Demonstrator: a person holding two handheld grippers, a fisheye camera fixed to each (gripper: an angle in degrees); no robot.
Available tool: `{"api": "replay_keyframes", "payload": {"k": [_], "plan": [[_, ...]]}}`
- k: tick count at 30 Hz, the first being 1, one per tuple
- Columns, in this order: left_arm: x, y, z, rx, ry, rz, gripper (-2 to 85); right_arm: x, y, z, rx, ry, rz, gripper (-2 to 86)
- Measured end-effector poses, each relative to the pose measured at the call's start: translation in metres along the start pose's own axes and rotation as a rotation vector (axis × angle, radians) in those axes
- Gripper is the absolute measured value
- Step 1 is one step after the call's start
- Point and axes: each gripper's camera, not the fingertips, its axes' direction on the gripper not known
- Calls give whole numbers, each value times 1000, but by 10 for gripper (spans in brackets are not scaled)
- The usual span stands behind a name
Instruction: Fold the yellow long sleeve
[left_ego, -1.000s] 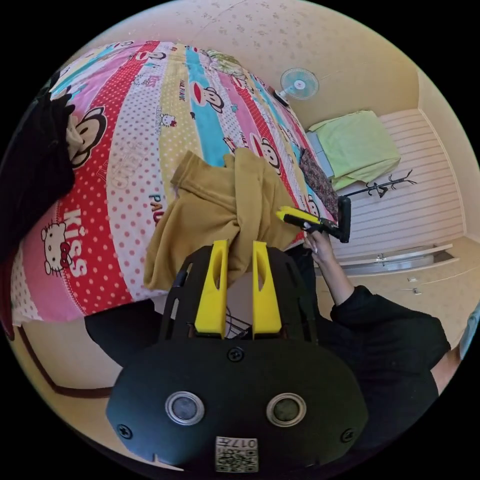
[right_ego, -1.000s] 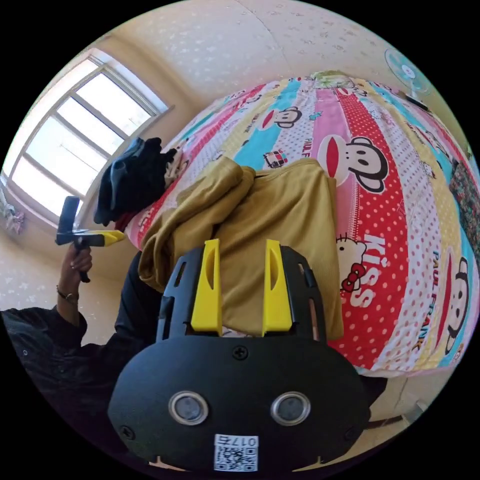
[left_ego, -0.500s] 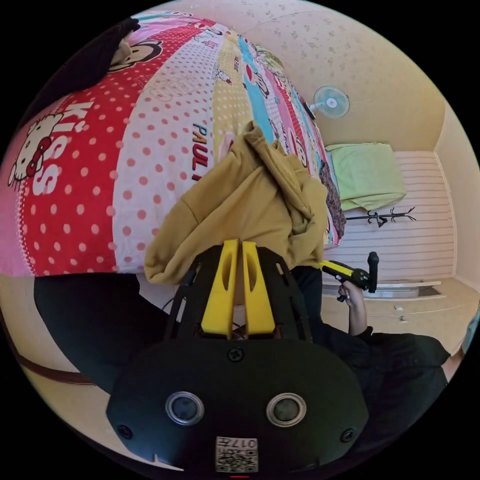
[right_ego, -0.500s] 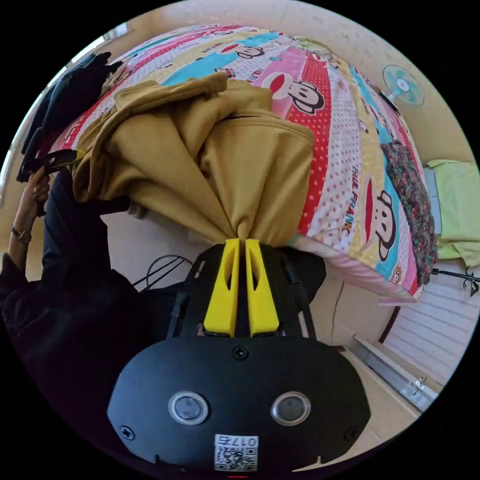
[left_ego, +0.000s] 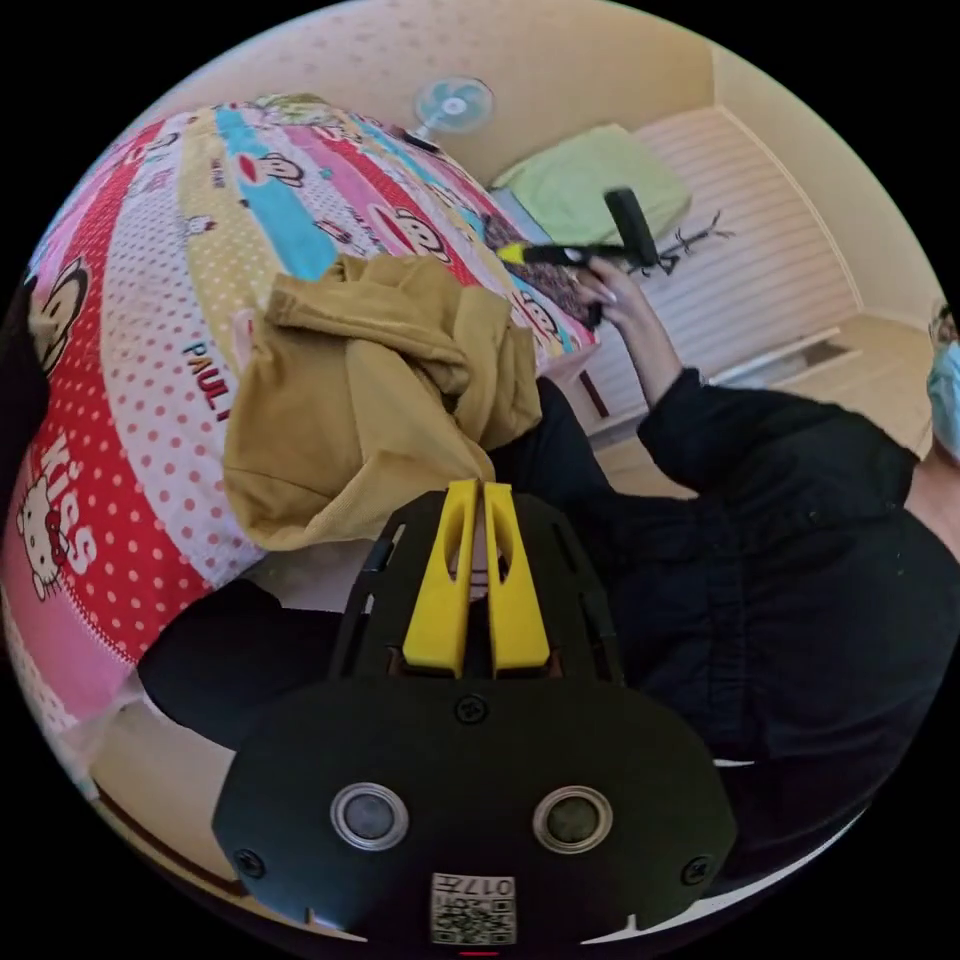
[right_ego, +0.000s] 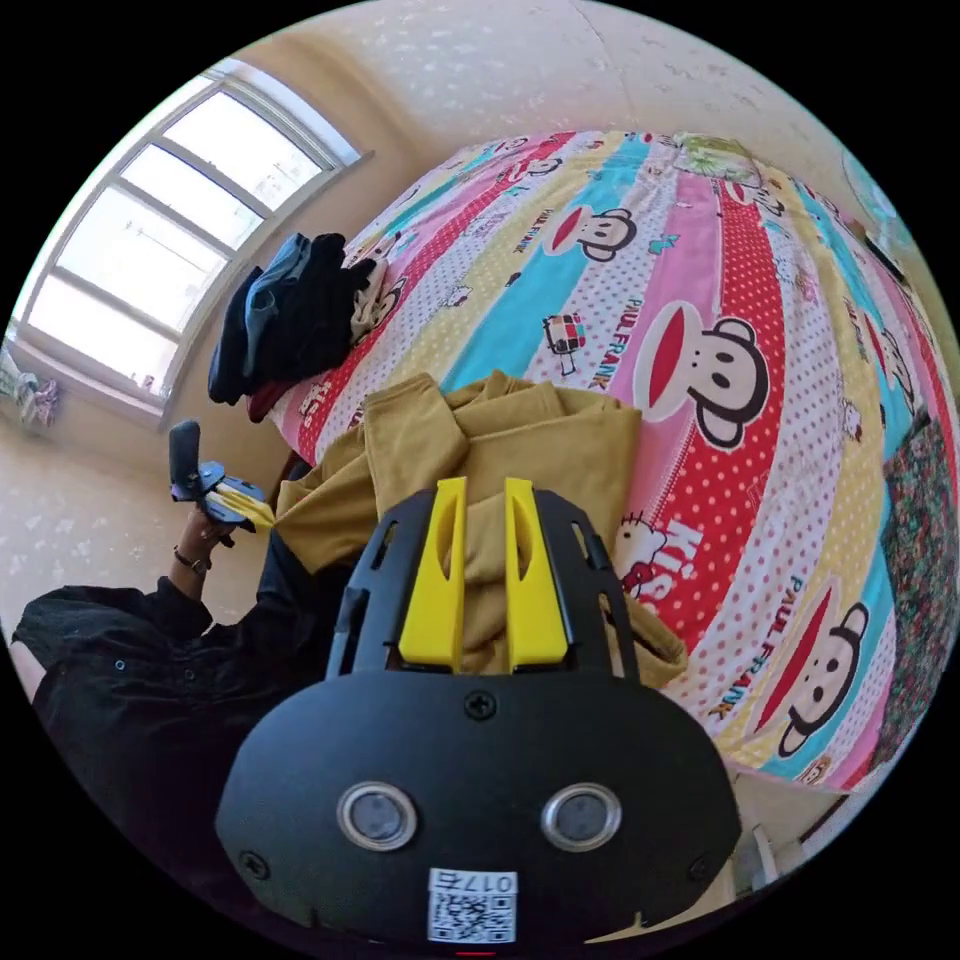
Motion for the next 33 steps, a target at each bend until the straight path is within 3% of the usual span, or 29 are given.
{"api": "replay_keyframes", "payload": {"k": [4, 9, 16, 19, 21, 22, 25, 28, 33], "plan": [[9, 14, 29, -136, 33, -22, -8, -9, -86, 58, -43, 184, -90, 84], [5, 35, 27, -112, 123, -94, -4, 34, -140, 195, -438, 384, -37, 121], [-34, 21, -27, 221, -146, -351, 99, -2, -105, 198, -283, 456, -83, 123], [-56, -15, -20, 269, -256, -387, 101, -18, -90, 188, -260, 562, -49, 141], [-81, -38, 6, 196, -253, -400, 96, -22, -79, 181, -264, 633, -17, 140], [-105, -50, 34, 103, -207, -449, 78, -22, -76, 181, -268, 607, -14, 135], [-118, -45, 33, 127, -122, -598, 57, -21, -55, 166, -229, 427, 45, 80], [-94, -34, 40, 130, -83, -565, 41, -29, -22, 128, -142, 301, 153, 56], [-11, 5, 22, 313, -176, -470, 16, -90, 93, 7, 316, 141, 190, 32]]}}
